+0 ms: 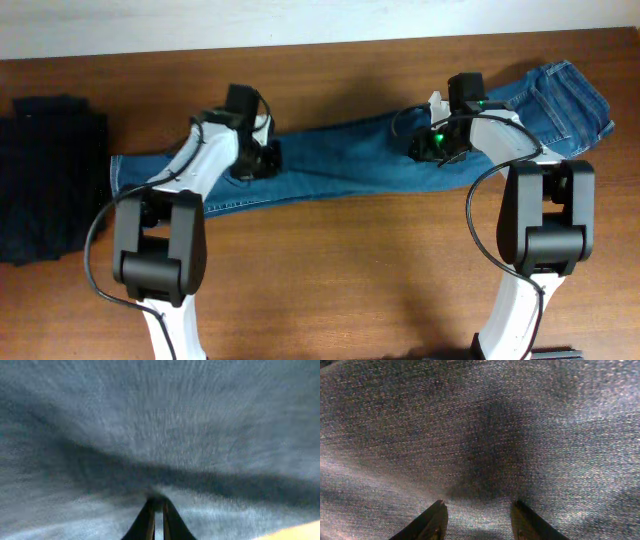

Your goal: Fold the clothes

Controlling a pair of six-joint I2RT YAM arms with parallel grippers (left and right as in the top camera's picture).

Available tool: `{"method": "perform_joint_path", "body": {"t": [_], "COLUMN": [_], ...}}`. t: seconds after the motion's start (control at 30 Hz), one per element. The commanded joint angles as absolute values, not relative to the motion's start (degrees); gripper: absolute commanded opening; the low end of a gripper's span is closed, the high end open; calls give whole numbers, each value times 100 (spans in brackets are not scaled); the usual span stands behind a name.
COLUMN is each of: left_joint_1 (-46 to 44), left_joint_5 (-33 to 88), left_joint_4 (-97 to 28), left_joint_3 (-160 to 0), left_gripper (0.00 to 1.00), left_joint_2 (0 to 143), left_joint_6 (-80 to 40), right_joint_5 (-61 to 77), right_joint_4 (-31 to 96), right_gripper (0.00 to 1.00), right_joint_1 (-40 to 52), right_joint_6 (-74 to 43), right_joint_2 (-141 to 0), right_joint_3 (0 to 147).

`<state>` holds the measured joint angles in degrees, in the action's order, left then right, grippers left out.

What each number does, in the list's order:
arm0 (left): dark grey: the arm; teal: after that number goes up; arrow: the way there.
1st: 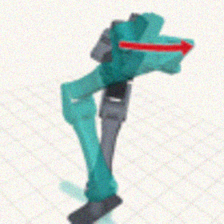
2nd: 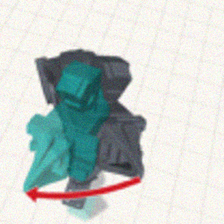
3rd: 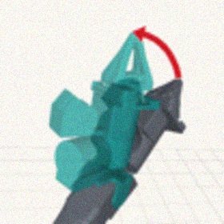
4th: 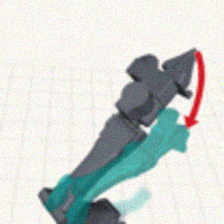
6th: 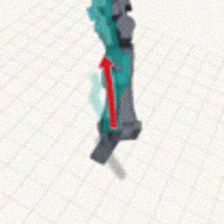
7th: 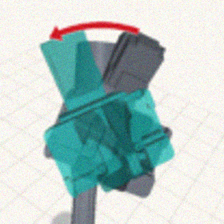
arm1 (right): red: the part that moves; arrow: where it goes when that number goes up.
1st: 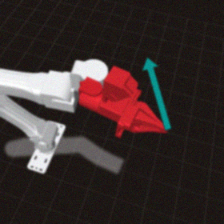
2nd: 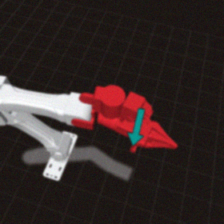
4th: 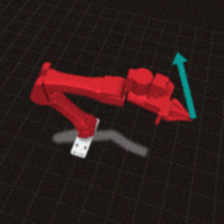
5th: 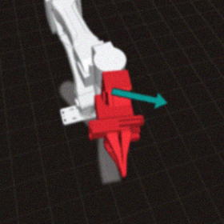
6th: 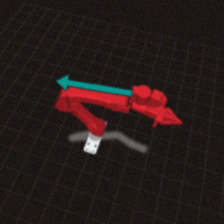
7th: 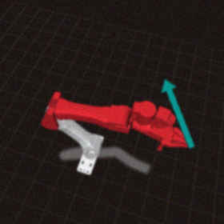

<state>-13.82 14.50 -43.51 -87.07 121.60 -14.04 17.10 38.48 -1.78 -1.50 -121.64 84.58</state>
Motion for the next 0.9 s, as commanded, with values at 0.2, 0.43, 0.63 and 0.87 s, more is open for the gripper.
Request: {"method": "perform_joint_path", "body": {"t": [0.2, 0.43, 0.63, 0.87], "left_joint_1": [-1334, -1337, -1337, -1337], "left_joint_5": [1522, 1525, 1743, 2318], "left_joint_4": [-3791, -3791, -3697, -3706], "left_joint_3": [-8156, -8097, -8123, -8427], "left_gripper": [8, 8, 7, 1], "left_joint_2": [12127, 12127, 12127, 12079], "left_joint_6": [-1734, -1734, -1737, -1881], "right_joint_5": [2808, 2766, 2281, 1455], "right_joint_4": [4493, 4790, 4641, 4351], "right_gripper": [46, 41, 27, 4], "right_joint_1": [-126, 644, 1555, 2058], "right_joint_6": [644, 1127, 1323, 867], "right_joint_2": [-12046, -11574, -11646, -11712], "right_joint_3": [8805, 8851, 8812, 8807]}}
